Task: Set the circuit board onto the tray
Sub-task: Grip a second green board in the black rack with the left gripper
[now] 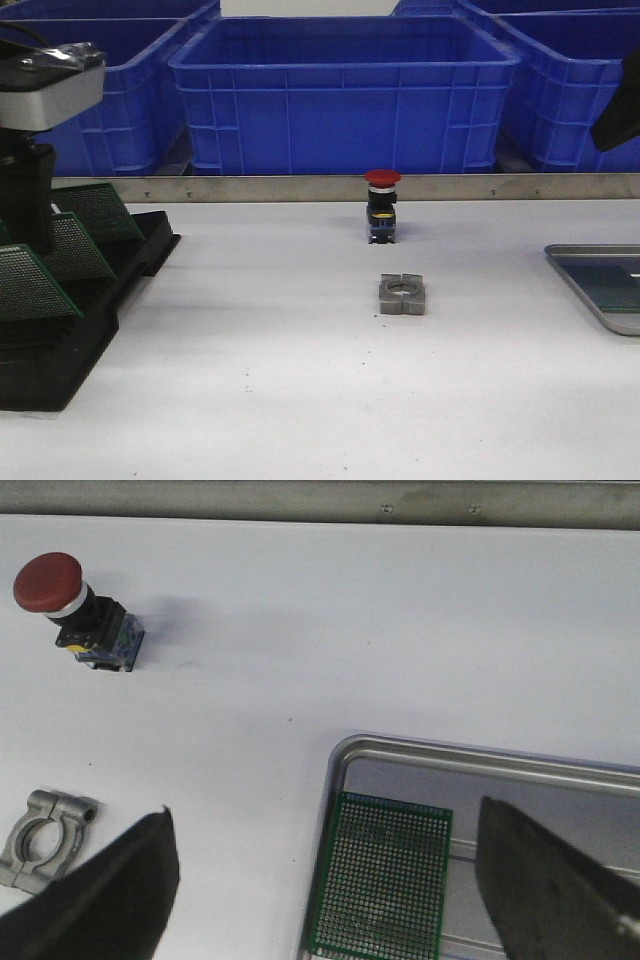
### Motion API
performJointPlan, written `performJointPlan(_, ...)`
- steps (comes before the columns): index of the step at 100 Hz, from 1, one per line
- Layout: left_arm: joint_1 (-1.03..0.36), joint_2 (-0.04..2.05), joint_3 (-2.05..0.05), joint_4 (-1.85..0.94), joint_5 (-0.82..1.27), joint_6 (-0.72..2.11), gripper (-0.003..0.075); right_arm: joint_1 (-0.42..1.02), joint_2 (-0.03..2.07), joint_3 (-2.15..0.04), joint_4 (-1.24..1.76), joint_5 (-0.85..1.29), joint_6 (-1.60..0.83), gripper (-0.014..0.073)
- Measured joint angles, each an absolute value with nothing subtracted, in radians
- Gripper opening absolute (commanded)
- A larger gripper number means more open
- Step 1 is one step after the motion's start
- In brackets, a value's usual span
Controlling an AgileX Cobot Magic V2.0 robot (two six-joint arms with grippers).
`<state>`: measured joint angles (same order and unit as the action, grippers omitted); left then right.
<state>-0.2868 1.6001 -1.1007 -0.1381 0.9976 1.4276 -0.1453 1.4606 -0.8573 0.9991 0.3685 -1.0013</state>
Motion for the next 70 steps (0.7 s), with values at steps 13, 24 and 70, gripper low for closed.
performJointPlan(13,-0.287,1.625,-1.101,-0.129,0.958,1.425,0.0251,-0.145,1.461,-0.857,0.999,0.374,-1.001,0.0622)
performJointPlan(24,-0.287,1.653,-1.102,-0.123,0.948,1.421,0.0052,-0.145,1.461,-0.857,0.999,0.383,-1.001,0.0622)
performJointPlan(70,-0.295,1.667,-1.224,-0.150,1.141,1.393,-0.0017,-0.145,1.430,-0.857,0.997,0.448,-1.004,0.0622)
